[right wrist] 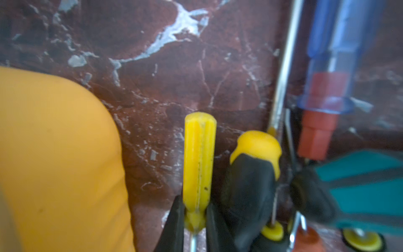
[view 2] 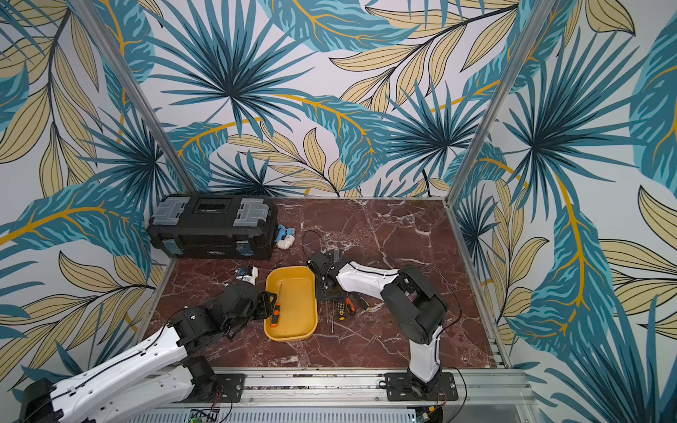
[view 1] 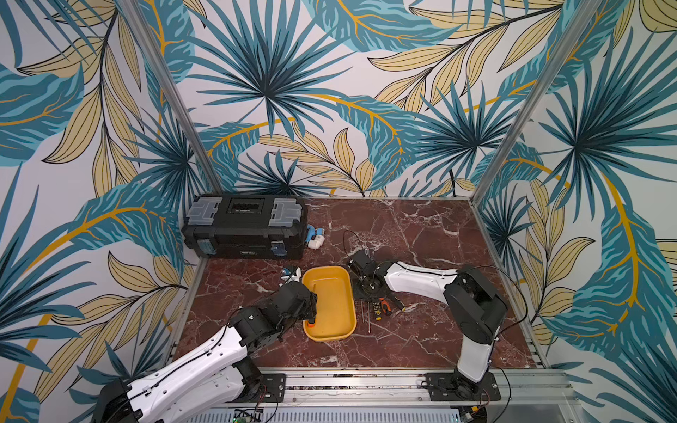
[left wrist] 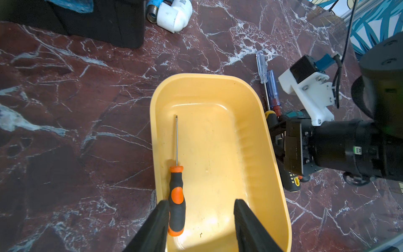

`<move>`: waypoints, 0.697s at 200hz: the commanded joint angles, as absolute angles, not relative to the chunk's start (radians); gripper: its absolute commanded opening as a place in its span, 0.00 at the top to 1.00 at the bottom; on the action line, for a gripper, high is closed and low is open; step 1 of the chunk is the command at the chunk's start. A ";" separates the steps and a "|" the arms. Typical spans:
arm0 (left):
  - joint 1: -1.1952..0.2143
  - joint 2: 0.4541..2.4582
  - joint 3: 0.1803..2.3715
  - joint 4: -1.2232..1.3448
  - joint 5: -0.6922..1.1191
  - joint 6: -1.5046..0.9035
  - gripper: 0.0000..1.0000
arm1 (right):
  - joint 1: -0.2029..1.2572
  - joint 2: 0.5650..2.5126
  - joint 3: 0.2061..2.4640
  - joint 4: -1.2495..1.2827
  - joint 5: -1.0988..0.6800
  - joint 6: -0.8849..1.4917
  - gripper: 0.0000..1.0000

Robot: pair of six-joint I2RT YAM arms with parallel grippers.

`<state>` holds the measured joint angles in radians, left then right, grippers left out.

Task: Put the screwdriver on the desktop into the storage box
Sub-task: Pick up the screwdriver from the center of the board.

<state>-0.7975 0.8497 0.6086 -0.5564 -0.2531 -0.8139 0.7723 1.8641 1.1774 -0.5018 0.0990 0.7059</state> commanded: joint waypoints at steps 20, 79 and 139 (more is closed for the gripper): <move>-0.794 0.864 0.690 -0.515 -0.224 -0.794 0.48 | 0.773 1.702 1.138 -0.520 0.158 0.663 0.98; -0.789 0.784 0.701 -0.220 -0.016 -0.831 0.39 | 0.792 1.238 0.889 -0.289 -0.103 0.653 1.00; -0.787 0.842 0.659 0.138 0.176 -0.925 0.32 | 0.888 1.098 0.856 -0.112 -0.342 0.725 1.00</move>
<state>-0.7921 0.8040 0.6746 -0.0273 0.0834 -0.8845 0.8574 1.1248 0.8600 -0.1978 -0.2520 0.7006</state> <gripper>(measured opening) 0.678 0.152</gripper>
